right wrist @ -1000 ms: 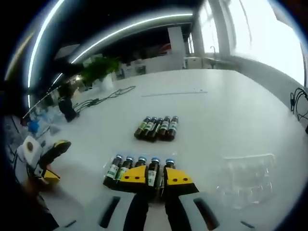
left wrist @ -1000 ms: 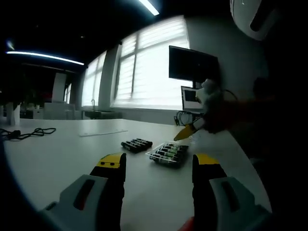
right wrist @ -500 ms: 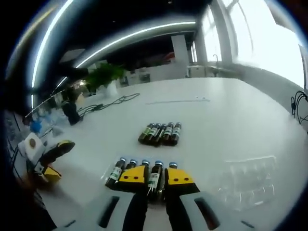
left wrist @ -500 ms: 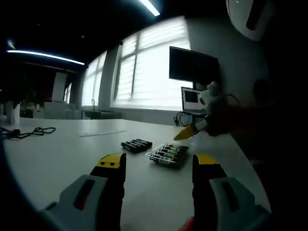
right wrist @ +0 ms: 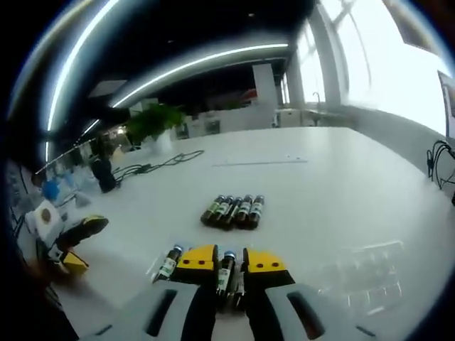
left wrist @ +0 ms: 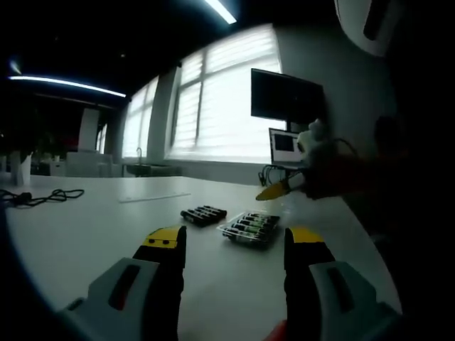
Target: Grip medicine bottles put into box
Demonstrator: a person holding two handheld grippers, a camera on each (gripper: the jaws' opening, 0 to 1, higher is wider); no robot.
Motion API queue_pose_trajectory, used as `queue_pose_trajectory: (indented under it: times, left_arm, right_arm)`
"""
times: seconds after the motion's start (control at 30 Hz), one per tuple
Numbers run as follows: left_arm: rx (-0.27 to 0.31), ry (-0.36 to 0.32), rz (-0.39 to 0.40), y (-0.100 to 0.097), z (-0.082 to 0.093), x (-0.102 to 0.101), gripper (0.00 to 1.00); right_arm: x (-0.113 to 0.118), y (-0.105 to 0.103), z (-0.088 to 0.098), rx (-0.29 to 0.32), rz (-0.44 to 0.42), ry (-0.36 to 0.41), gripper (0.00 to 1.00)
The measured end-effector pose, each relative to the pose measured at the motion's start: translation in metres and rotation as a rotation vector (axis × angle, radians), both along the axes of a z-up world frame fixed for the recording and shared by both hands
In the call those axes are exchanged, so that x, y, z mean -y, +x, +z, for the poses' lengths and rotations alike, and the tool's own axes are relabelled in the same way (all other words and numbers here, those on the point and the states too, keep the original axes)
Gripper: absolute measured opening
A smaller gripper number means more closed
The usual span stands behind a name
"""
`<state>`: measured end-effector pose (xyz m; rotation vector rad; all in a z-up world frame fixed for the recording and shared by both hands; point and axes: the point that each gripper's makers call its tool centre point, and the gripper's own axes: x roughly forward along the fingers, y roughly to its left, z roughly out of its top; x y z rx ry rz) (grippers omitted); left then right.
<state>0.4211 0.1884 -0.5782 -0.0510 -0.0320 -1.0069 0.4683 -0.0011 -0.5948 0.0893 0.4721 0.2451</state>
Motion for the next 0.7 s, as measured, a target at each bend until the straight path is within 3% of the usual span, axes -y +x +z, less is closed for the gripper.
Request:
queue_pose_trajectory:
  times: [0.3,0.7]
  left_arm:
    - [0.007,0.003,-0.002,-0.001,0.001,0.001,0.48]
    - [0.026,0.02,-0.007,-0.004,0.001,0.002,0.48]
  right_arm:
    - [0.005,0.021,0.009,-0.026,0.038,-0.031,0.1]
    - [0.006,0.067,0.024,-0.118,0.074,-0.027,0.09]
